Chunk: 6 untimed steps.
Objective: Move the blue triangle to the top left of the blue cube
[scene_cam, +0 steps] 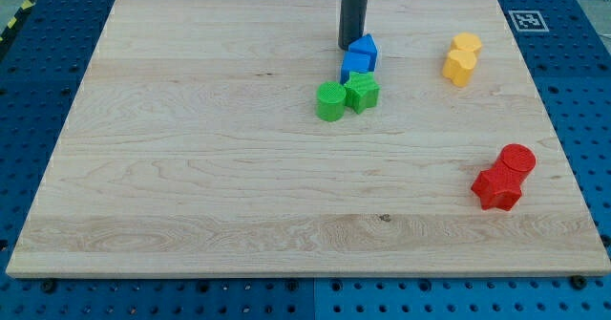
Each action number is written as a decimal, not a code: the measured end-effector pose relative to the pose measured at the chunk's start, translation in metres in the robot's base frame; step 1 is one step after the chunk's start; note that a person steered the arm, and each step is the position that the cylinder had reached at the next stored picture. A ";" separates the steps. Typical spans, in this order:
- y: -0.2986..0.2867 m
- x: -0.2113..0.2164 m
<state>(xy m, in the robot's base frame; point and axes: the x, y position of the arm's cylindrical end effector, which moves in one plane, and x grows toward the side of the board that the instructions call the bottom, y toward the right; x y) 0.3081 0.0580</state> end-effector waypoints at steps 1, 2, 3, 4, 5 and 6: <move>0.000 0.010; 0.000 -0.016; 0.021 -0.036; 0.056 -0.019; 0.051 0.013; 0.010 0.029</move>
